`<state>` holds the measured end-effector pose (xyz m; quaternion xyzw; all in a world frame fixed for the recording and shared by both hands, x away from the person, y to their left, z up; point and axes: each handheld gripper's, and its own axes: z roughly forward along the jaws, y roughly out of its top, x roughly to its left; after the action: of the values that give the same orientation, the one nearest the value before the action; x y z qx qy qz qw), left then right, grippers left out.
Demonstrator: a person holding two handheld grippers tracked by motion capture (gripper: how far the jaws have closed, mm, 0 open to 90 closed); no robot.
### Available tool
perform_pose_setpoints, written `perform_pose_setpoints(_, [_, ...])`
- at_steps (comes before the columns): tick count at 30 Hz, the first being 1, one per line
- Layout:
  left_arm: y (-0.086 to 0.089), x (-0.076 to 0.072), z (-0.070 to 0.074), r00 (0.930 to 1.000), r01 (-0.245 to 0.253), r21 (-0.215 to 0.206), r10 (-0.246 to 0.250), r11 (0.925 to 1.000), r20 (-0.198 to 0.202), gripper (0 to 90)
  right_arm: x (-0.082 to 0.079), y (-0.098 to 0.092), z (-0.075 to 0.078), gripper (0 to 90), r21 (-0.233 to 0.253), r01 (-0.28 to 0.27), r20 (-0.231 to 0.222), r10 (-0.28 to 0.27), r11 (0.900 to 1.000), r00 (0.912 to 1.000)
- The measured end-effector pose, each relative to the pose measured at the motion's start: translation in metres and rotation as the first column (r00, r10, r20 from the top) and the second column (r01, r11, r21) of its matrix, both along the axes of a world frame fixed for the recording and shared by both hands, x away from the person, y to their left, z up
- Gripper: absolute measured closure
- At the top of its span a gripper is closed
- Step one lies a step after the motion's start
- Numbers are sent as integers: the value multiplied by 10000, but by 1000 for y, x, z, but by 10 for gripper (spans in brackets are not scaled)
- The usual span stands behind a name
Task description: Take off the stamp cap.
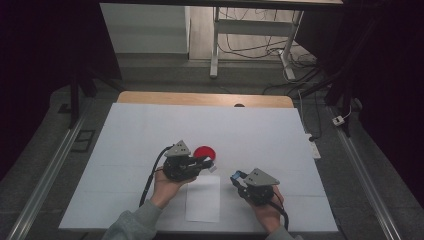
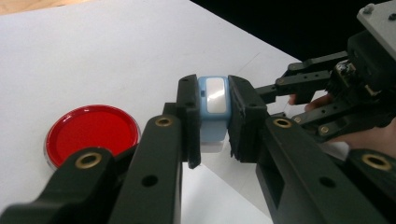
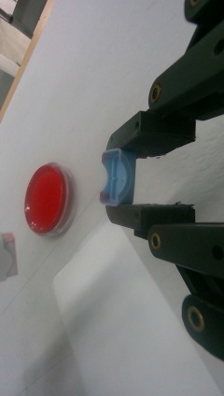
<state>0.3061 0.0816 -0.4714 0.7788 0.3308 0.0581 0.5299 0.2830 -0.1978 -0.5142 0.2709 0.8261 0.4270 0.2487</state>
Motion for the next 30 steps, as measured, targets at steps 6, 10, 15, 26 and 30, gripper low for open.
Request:
perform_pose_setpoints(6, [2,0,1,10000,18,-4,-18,10000,-28,755,-4,-23,3,656,99,371,-30,-371,9993,9993])
perform_pose_setpoints(10, [3,1,1,10000,43,-7,-43,10000,-11,755,-5,-38,3,657,213,619,-66,-618,9979,9981])
perform_pose_setpoints(15, [5,1,3,10000,72,36,-72,10000,-36,754,-7,-54,4,656,228,859,-40,-859,9960,9963])
perform_pose_setpoints(26, [15,4,11,9999,-92,165,91,9998,79,754,-6,-72,5,656,394,1140,-31,-1140,9927,9935])
perform_pose_setpoints(30, [19,6,13,9998,-162,176,160,9997,124,754,-5,-70,5,656,397,1044,-76,-1042,9937,9945])
